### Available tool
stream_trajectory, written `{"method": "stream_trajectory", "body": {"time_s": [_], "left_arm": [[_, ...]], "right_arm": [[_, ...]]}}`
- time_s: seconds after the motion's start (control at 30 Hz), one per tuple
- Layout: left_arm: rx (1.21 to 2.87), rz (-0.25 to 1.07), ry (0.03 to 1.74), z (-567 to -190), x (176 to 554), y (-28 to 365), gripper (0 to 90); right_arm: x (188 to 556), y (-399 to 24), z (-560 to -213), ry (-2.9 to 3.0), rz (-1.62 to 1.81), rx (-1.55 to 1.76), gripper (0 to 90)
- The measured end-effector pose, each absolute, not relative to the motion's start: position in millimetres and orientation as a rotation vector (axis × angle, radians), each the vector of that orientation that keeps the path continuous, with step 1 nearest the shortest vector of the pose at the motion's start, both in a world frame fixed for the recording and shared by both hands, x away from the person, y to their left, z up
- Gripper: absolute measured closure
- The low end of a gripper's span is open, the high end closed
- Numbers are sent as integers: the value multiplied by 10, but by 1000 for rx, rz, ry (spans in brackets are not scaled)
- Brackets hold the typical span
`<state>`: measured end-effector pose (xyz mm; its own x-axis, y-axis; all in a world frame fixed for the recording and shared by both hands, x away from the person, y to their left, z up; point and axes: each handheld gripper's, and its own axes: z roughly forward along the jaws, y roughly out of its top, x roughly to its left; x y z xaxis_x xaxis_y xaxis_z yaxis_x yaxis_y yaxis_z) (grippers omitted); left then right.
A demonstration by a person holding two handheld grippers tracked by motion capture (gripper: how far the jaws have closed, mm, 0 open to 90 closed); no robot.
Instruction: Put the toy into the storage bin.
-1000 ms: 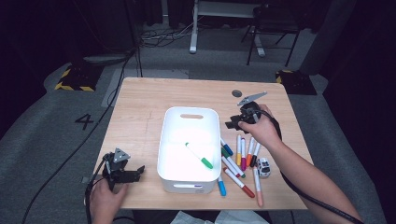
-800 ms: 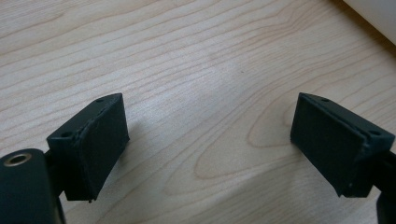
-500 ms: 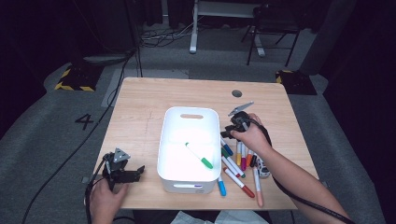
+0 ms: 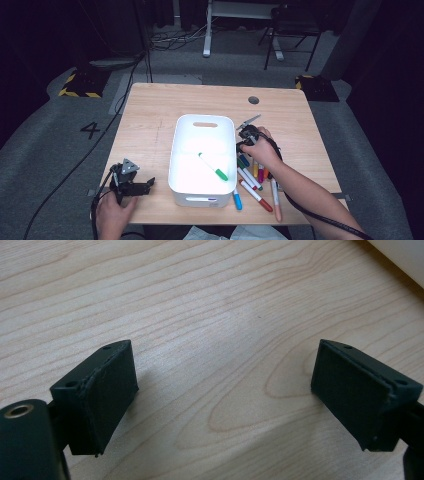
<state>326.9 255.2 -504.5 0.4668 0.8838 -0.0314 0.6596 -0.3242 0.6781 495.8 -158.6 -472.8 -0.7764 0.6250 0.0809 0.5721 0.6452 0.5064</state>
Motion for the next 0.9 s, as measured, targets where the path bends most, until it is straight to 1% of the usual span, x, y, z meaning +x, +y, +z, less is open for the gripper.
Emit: {"method": "stream_trajectory", "body": {"time_s": [0.1, 0.47, 0.9], "left_arm": [[2089, 461, 1277, -5045, 3269, 2552, 116], [2089, 462, 1277, -5045, 3269, 2553, 116], [2089, 462, 1277, -5045, 3270, 2552, 116]], "right_arm": [[4967, -1580, -4737, 2740, 782, 1011, 761], [4985, -1587, -4704, 2710, 776, 1049, 769], [4929, -1733, -4366, 2685, 866, 1059, 769]]}}
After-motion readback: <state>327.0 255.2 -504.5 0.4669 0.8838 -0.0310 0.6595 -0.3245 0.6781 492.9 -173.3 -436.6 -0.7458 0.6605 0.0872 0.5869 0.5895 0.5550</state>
